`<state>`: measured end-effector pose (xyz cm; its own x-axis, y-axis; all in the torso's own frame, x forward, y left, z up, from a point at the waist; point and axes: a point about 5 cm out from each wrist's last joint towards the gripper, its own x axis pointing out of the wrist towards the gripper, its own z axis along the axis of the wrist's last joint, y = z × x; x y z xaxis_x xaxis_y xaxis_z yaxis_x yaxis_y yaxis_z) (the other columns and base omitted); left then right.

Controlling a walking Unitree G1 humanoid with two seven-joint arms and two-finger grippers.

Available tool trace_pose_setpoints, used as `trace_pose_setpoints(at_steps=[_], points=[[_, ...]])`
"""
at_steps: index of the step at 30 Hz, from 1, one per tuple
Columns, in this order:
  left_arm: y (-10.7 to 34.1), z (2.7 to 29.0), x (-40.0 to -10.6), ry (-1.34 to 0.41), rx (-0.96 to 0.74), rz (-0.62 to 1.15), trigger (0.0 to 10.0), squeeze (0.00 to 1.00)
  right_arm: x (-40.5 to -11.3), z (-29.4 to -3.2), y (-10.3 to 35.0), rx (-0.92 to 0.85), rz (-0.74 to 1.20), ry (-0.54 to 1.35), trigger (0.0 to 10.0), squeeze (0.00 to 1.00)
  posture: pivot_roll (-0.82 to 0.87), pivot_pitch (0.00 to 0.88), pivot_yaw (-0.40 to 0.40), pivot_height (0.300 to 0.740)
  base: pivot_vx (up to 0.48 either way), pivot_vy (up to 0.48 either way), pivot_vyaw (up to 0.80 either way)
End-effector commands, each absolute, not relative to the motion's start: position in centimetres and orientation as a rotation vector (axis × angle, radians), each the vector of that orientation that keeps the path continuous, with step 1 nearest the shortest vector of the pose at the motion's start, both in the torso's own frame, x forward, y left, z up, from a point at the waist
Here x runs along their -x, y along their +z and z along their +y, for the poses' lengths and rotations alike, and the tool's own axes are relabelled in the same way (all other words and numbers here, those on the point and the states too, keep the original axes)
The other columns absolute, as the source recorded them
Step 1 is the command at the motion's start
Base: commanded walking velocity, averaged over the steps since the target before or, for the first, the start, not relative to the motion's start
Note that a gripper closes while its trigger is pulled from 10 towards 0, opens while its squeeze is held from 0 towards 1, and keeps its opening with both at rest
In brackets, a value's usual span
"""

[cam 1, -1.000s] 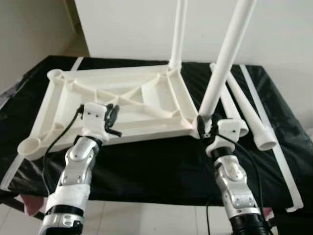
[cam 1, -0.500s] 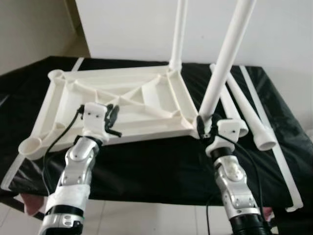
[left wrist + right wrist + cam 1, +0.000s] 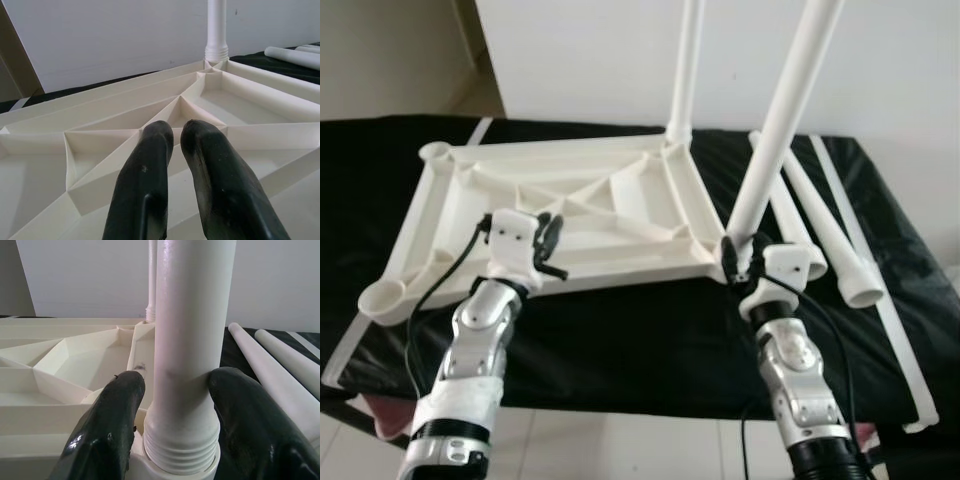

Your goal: Building children table

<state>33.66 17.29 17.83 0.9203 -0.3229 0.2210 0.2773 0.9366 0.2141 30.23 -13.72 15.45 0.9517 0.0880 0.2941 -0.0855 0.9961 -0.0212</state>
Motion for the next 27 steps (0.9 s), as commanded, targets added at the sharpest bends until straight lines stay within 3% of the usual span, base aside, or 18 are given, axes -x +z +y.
trace_pose_setpoints(at_steps=[1, 27], points=[[17.72, 17.76, -33.48, -0.259, -0.191, -0.249, 10.0, 0.0, -30.27, -13.75, 15.21, -0.006, -0.287, 0.082, 10.0, 0.0, -0.03, 0.115, -0.025, 0.74, 0.0, 0.0, 0.0], [17.83, 17.83, -33.35, -0.262, -0.17, -0.251, 10.0, 0.0, -30.28, -13.73, 15.25, -0.008, -0.287, 0.079, 10.0, 0.0, -0.03, 0.116, -0.027, 0.74, 0.0, 0.0, 0.0]])
